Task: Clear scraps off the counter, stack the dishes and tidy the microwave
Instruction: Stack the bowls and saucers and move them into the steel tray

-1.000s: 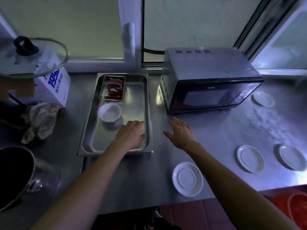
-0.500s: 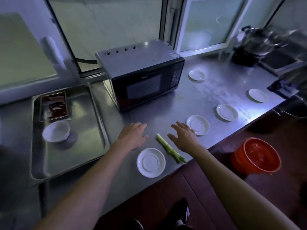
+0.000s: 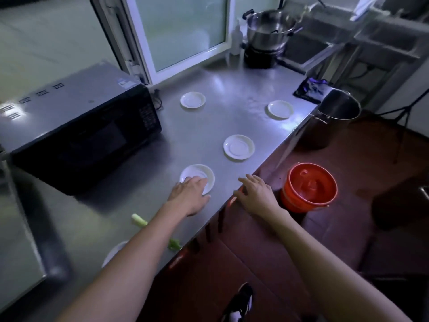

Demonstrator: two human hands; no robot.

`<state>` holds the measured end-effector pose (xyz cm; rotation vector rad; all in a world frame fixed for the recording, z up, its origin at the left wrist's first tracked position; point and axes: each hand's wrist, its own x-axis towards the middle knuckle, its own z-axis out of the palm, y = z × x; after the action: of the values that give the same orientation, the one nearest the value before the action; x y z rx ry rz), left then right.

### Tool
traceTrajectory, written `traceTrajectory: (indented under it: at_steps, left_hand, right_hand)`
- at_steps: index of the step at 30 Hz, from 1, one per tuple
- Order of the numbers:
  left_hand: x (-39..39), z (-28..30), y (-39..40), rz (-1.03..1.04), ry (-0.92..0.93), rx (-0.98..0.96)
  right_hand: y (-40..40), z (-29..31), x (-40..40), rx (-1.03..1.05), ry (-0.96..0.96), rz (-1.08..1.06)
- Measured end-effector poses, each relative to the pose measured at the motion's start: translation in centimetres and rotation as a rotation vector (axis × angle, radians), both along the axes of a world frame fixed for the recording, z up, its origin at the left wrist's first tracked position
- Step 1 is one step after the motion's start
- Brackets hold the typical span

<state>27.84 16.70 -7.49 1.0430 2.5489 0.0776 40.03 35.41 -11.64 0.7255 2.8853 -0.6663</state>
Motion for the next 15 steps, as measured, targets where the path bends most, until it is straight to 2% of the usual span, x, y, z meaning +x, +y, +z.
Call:
traceTrajectory:
  at_steps: [6, 15]
  left_hand:
    - [0.2, -0.1, 9.3, -0.074, -0.002, -0.026]
    - [-1.7, -1.9, 16.2, -0.087, 0.009, -0.027]
  right_hand:
    - [8.7, 0.1, 1.2, 0.009, 0.031, -0.021]
    - [15.2, -1.2, -0.6, 0.027, 0.005, -0.011]
